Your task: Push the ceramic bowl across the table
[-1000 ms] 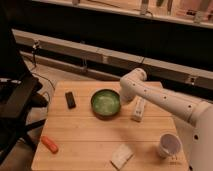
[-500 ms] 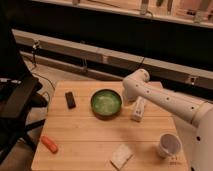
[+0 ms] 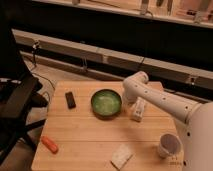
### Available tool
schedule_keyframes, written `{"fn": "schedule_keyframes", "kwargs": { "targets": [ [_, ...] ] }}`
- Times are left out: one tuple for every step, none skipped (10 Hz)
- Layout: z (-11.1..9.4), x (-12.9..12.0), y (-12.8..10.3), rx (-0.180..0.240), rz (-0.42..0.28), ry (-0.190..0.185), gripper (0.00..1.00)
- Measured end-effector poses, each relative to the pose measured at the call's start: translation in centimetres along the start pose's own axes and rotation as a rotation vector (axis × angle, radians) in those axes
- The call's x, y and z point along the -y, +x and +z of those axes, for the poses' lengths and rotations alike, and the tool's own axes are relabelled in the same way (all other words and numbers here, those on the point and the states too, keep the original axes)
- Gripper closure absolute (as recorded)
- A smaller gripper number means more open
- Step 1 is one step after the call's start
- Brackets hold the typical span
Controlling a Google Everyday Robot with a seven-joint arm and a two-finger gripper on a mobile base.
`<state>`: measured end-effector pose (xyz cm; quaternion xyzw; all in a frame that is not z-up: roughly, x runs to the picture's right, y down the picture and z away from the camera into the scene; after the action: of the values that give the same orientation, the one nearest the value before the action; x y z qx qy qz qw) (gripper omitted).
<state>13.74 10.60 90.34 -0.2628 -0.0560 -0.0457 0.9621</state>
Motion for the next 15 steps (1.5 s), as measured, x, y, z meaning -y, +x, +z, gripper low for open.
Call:
{"fn": "schedule_keyframes", "kwargs": {
  "targets": [
    [-0.4,0.2,-0.3,-0.001,-0.003,0.004,1.00],
    [-0.9,0.4,-0.8,0.003,-0.006,0.009,1.00],
    [-1.1,0.5,-1.2,0.004,-0.008,-0.002,1.00],
    [-0.7,0.5,-1.4,0.006,-0.015,-0.007,1.00],
    [0.1,0.3,-1.4,0.005,-0.022,-0.014,1.00],
    [0.8,0.2,-1.6,0.005,-0.030,-0.012,1.00],
    [1.1,0.3,-1.9,0.005,-0.039,-0.007,1.00],
    [1.0,0.4,-2.2,0.005,-0.043,-0.004,1.00],
    [0.2,0.8,-2.5,0.007,-0.044,0.002,1.00],
    [-0.4,0.8,-2.7,0.006,-0.044,-0.003,1.00],
    [-0.5,0.8,-2.9,0.004,-0.050,-0.007,1.00],
    [-0.2,0.9,-3.6,0.006,-0.063,-0.008,1.00],
    [0.5,0.9,-4.4,0.007,-0.072,-0.009,1.00],
    [1.2,1.1,-5.3,0.010,-0.083,-0.008,1.00],
    [1.4,1.1,-5.5,0.010,-0.088,-0.006,1.00]
  ]
}}
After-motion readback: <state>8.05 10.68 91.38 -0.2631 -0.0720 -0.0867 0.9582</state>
